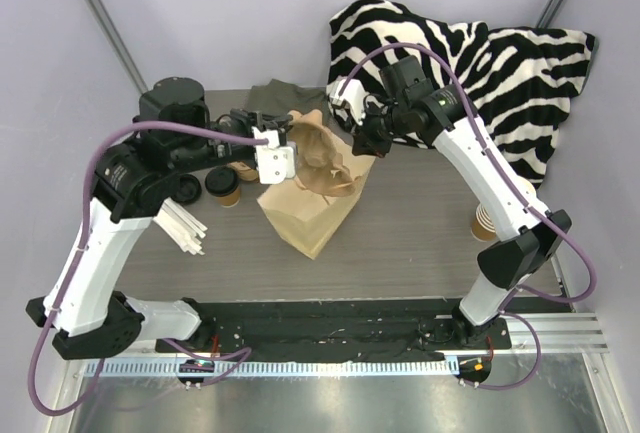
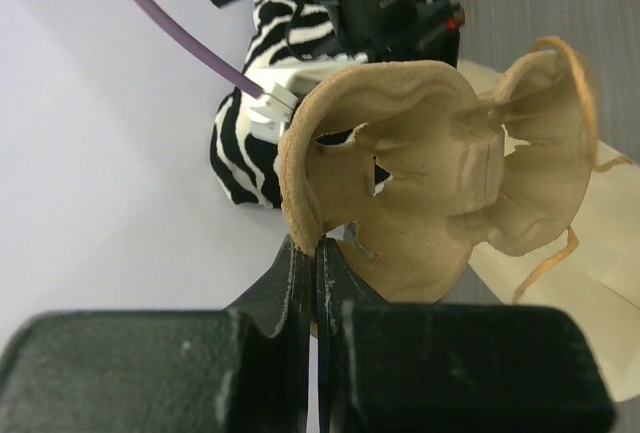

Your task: Pack the takeout coffee

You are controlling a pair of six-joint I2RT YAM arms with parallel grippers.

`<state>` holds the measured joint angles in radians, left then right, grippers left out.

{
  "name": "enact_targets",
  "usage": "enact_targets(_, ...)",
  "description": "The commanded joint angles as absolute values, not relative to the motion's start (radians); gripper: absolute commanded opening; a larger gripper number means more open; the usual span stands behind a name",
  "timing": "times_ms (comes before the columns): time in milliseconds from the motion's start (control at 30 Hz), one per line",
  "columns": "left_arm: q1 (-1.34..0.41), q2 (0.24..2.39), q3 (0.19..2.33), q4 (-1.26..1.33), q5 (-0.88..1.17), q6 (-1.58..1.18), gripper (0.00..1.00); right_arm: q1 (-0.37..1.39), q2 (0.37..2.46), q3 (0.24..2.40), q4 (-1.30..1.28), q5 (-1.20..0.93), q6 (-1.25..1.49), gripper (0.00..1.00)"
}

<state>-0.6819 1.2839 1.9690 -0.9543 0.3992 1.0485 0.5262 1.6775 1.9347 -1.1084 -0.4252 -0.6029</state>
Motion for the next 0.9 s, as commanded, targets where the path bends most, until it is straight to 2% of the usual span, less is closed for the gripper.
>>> enact_targets(0,-0.709,1.241,1.942,-0.91,0.256,1.163,0.0,0.526,1.678,1.996,-1.08,-0.426,-0.581,0.01)
enact_targets(367,-0.759,1.269,2.059,-0.896,0.259,1.173,0.0,0.528,1.71,2.017,-1.094,-0.408,-0.565,0.01)
enact_targets(867,-0.81,1.266,1.993,-0.867,0.115,1.187,0.0,0.528,1.674,2.005,-1.135,-0.498,-0.67,0.01)
